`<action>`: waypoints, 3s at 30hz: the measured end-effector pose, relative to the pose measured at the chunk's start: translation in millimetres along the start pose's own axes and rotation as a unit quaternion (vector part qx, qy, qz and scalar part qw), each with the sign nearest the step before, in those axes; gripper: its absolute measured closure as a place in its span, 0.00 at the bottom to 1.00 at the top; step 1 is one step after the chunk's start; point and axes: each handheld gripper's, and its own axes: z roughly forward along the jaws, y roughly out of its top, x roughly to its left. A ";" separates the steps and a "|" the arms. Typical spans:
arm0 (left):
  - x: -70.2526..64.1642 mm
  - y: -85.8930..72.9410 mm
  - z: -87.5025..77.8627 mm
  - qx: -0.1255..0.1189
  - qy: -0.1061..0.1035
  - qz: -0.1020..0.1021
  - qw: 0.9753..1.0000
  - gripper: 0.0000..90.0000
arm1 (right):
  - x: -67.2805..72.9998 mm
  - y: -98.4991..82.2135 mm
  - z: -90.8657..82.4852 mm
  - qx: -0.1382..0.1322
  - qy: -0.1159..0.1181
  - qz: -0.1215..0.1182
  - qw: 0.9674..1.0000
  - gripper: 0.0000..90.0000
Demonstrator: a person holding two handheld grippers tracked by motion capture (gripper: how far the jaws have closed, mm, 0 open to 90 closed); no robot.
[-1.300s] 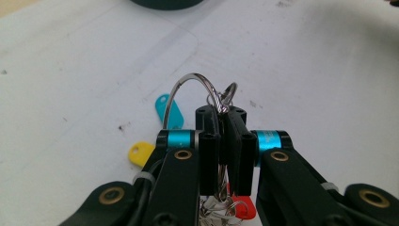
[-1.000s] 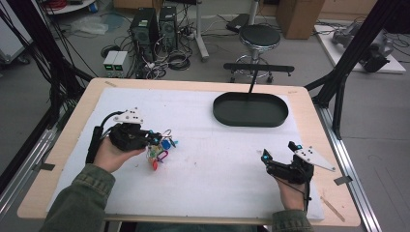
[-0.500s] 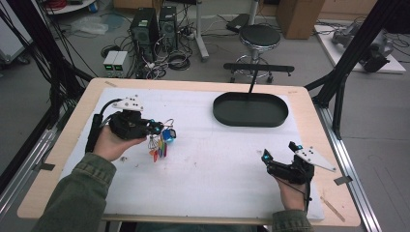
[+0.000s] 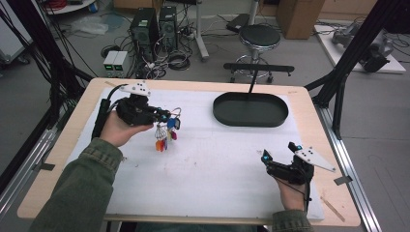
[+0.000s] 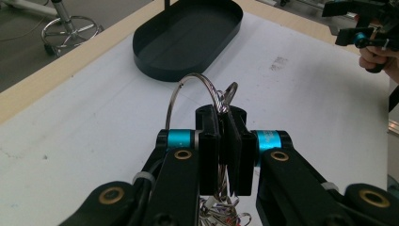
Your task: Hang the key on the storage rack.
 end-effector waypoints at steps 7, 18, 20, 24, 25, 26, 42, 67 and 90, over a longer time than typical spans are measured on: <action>5.1 19.7 6.2 -0.009 -0.010 0.005 1.000 0.94 | -1.1 -0.4 -0.6 -0.002 -0.001 0.001 1.000 0.01; 13.8 44.0 14.3 -0.012 -0.015 0.010 1.000 0.94 | -1.2 -0.9 -1.2 -0.002 0.001 0.008 1.000 0.01; 16.0 47.8 18.3 -0.012 -0.016 0.014 1.000 0.93 | -1.4 -0.8 -0.9 -0.003 0.003 0.005 1.000 0.01; 24.1 54.4 30.6 -0.011 -0.022 0.008 1.000 0.94 | -1.8 -0.9 -0.1 -0.005 0.004 0.003 1.000 0.01; 25.3 56.3 33.7 -0.011 -0.022 0.007 1.000 0.93 | -1.9 -0.9 -0.2 -0.005 0.004 0.005 1.000 0.01; 26.6 58.1 36.3 -0.010 -0.024 0.008 1.000 0.94 | -2.1 -0.9 -0.2 -0.004 0.004 0.005 1.000 0.01; 21.9 87.3 78.5 -0.034 -0.027 0.047 0.998 0.94 | -1.4 -1.3 1.9 -0.005 0.011 0.012 1.000 0.01; 29.6 126.8 150.5 -0.029 -0.037 0.070 0.996 0.93 | -3.4 -2.9 1.0 -0.002 0.011 0.011 1.000 0.01; 65.1 110.2 168.0 -0.099 0.004 -0.017 0.995 0.93 | -7.3 -5.1 -4.3 0.000 0.005 0.020 1.000 0.01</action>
